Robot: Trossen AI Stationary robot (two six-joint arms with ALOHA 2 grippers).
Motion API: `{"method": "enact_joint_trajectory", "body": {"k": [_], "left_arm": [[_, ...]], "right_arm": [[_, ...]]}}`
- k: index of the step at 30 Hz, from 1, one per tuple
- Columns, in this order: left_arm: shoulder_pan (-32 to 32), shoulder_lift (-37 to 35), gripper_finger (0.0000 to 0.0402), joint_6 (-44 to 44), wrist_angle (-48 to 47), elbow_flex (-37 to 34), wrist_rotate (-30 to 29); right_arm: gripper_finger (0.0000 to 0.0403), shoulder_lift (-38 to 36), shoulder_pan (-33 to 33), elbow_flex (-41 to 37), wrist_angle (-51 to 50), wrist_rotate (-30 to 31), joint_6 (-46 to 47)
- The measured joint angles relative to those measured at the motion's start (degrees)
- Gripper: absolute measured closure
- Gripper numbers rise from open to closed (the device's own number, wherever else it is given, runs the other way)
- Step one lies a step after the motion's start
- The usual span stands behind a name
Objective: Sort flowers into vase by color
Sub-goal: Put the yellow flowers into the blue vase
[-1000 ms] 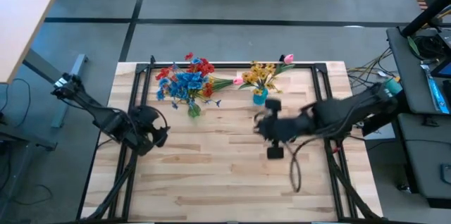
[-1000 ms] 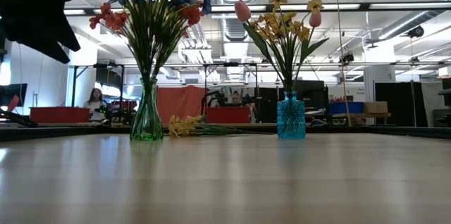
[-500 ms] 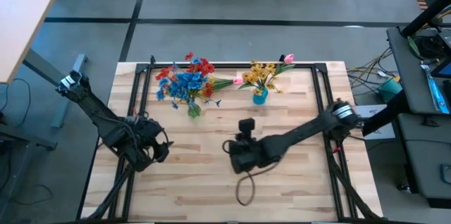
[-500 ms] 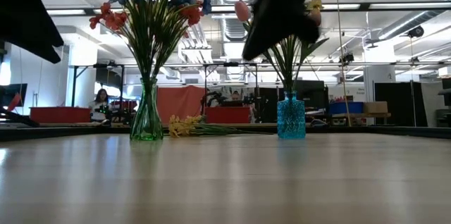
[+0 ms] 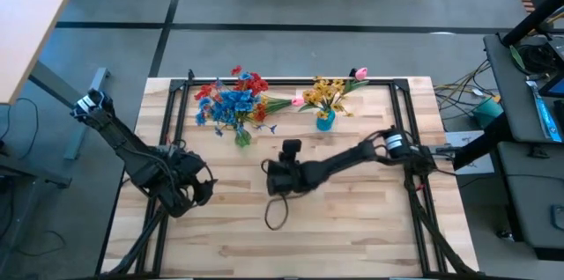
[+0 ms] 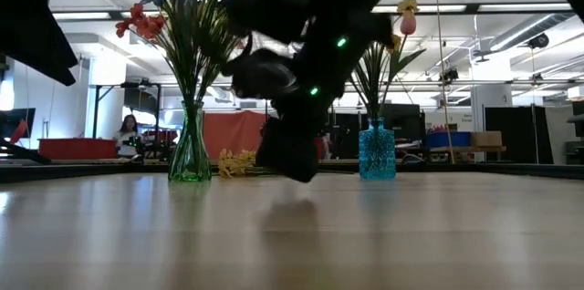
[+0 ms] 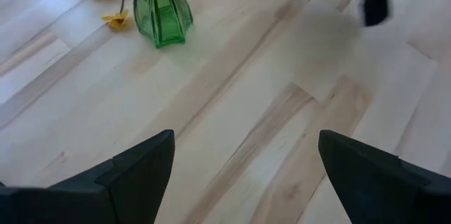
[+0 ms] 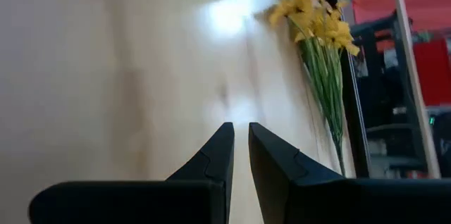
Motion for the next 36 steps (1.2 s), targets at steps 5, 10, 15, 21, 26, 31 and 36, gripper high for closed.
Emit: {"method": "enact_joint_trajectory", "body": {"k": [5, 10, 15, 21, 26, 31, 36], "left_arm": [[-0.8, 0.0, 0.0066, 0.0, 0.0, 0.0, 0.0], [-0.8, 0.0, 0.0066, 0.0, -0.1, 0.0, 0.0], [-0.8, 0.0, 0.0066, 0.0, -0.2, 0.0, 0.0], [-0.8, 0.0, 0.0066, 0.3, -0.5, 0.0, -0.1], [-0.8, 0.2, 0.0066, 0.3, -0.5, 0.0, -0.1], [-0.8, 0.5, 0.0066, 0.3, -0.6, 0.0, -0.1], [-0.8, 0.8, 0.0066, 0.3, -0.6, 0.0, -0.1]], "right_arm": [[0.0365, 0.5, -5.5, 0.1, 3.6, 0.3, 0.2], [0.0365, 0.1, -11.0, 0.1, 9.6, -1.6, -4.1], [0.0365, 0.2, -13.5, 0.1, 15.0, -5.6, -10.4], [0.0365, 0.2, -14.8, -1.2, 26.2, -0.9, -22.9], [0.0365, 0.4, -16.2, -4.4, 34.9, -1.1, -27.8], [0.0365, 0.4, -19.0, -5.8, 35.6, -3.3, -25.1], [0.0365, 0.5, -21.7, -5.8, 38.4, -9.0, -21.9]]}}
